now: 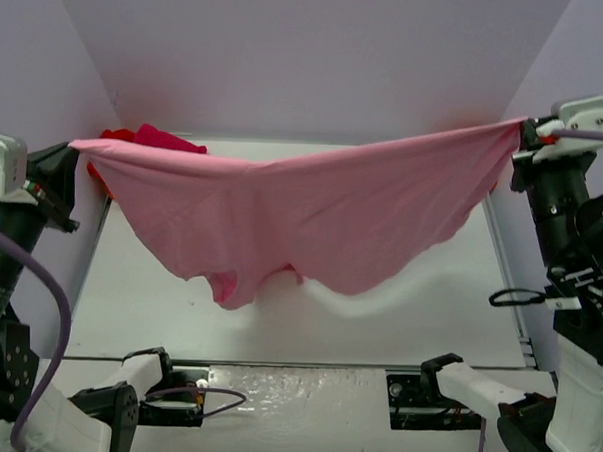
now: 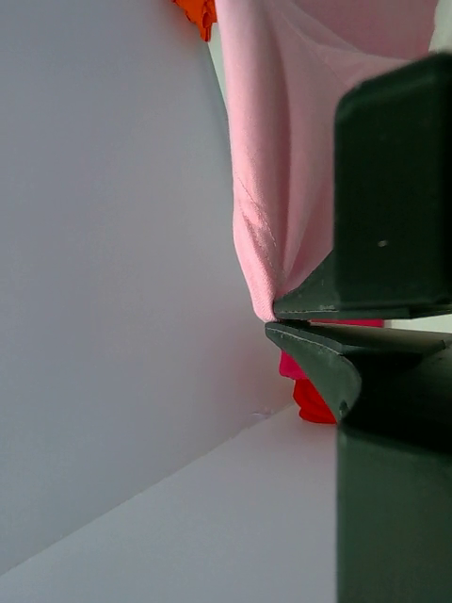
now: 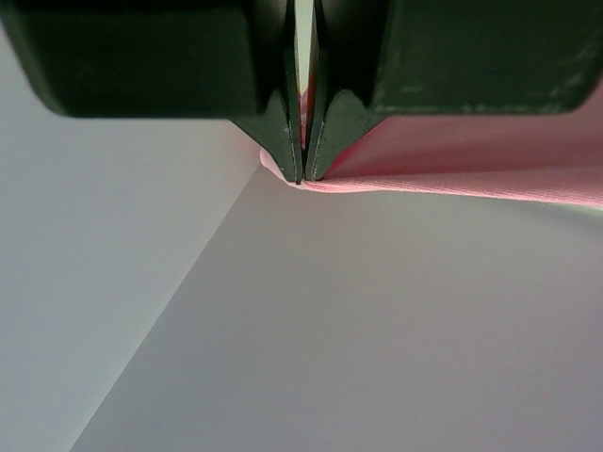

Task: Fold and stack the t-shirts
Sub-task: Flatten out the tshirt

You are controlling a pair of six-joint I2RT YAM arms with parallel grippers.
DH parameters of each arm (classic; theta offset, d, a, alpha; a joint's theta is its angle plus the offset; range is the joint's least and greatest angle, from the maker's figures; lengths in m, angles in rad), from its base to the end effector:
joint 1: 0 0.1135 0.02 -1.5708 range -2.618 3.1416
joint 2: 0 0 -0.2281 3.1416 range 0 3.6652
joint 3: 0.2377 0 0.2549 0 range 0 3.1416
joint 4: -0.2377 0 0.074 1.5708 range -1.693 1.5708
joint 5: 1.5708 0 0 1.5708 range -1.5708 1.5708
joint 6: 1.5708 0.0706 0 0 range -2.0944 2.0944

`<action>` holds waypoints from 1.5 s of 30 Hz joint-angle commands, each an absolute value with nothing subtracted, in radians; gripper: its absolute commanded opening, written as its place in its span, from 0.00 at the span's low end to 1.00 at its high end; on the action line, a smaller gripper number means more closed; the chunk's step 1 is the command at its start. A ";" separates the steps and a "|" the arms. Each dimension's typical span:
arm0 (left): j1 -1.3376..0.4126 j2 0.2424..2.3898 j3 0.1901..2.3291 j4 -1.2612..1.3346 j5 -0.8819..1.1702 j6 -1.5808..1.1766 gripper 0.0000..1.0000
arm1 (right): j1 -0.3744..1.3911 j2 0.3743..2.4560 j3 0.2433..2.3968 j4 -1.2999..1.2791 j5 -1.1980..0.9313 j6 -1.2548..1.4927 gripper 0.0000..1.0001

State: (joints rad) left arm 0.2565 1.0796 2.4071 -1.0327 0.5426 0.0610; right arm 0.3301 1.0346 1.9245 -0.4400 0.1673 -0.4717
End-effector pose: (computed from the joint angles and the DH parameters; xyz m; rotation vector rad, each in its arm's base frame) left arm 0.0504 -0.0245 0.6086 0.3408 1.2750 -0.0759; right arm 0.1382 0.0349 0.6023 -0.2994 1.0899 -0.2200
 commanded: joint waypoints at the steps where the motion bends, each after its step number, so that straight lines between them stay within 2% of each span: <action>1: 0.265 1.045 2.521 -1.064 0.513 0.095 0.00 | 0.314 1.002 1.885 -0.471 0.103 -0.459 0.00; 8: 0.265 1.071 2.613 -1.077 0.481 0.119 0.00 | 0.305 0.995 1.943 -0.512 0.083 -0.449 0.00; 15: 0.265 1.167 2.565 -1.036 0.439 0.186 0.00 | 0.323 1.060 1.938 -0.502 0.146 -0.470 0.00; 21: 0.265 1.318 2.519 -0.986 0.433 0.221 0.00 | 0.376 1.138 1.818 -0.455 0.277 -0.514 0.00; 25: 0.265 1.427 2.485 -0.953 0.445 0.230 0.00 | 0.380 1.232 1.733 -0.419 0.263 -0.515 0.00; 30: 0.242 1.501 2.335 -0.837 0.446 0.234 0.00 | 0.371 1.459 1.670 -0.295 0.242 -0.562 0.00; 33: 0.193 1.600 2.310 -0.822 0.375 0.288 0.00 | 0.352 1.609 1.706 -0.247 0.235 -0.583 0.00; 36: 0.117 1.721 2.303 -0.809 0.286 0.341 0.00 | 0.313 1.838 1.828 -0.228 0.264 -0.610 0.00; 40: 0.058 1.853 2.314 -0.731 0.216 0.363 0.00 | 0.258 2.166 2.092 -0.227 0.341 -0.639 0.00; 45: -0.036 2.125 2.507 -0.779 0.153 0.421 0.00 | 0.227 2.445 2.386 -0.223 0.430 -0.724 0.00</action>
State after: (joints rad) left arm 0.0281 1.9901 2.3488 -0.8519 0.2534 0.3484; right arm 0.2630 2.3434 2.1793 -0.2838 0.2938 -0.6422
